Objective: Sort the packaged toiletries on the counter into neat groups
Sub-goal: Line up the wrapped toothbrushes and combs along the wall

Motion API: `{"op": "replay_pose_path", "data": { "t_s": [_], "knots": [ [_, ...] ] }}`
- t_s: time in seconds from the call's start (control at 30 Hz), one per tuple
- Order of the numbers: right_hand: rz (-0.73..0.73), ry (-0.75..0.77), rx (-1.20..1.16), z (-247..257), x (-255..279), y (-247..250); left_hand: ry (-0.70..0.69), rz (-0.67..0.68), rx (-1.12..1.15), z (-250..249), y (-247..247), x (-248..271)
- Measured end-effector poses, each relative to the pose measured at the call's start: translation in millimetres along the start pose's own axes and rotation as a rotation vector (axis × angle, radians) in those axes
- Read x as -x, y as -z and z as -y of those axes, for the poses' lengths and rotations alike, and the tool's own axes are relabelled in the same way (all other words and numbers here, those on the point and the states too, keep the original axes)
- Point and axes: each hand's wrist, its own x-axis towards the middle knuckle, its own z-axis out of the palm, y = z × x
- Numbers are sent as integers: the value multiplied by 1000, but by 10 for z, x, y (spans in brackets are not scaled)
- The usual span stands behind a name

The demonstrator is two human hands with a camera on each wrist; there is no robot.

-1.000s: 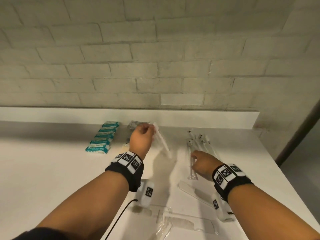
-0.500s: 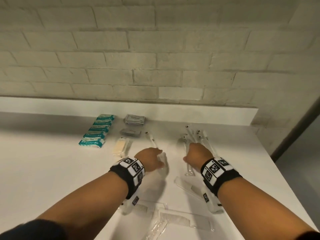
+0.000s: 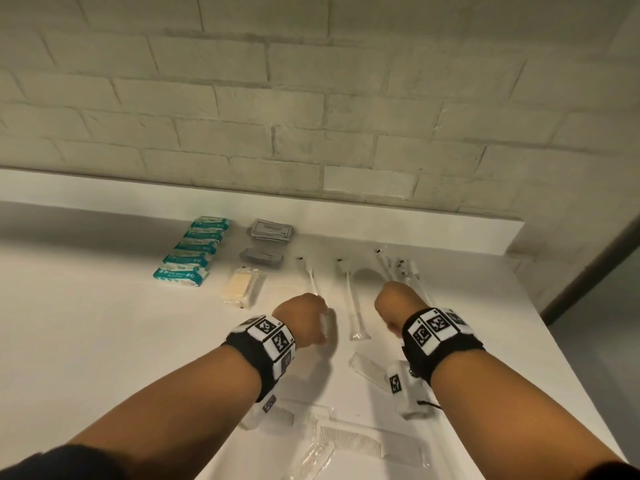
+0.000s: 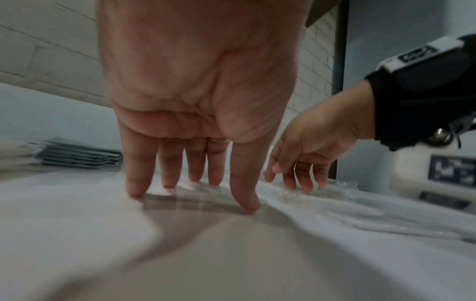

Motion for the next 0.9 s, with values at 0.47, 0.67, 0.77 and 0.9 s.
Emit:
{"op": "replay_pose_path", "data": {
  "t_s": [0.47,0.67,0.77,0.9],
  "knots": [
    [85,244,108,341,-76,-231,7,82,-5,-79,194,-303],
    [90,187,23,607,-390,-151,0,115,-27,157,318,-666],
    [75,192,6,677,-569,-148,-39,129,-51,177,365,-800],
    [48,195,42,691,-656,-153,-89,121,-98,219,289,-943]
  ]
}}
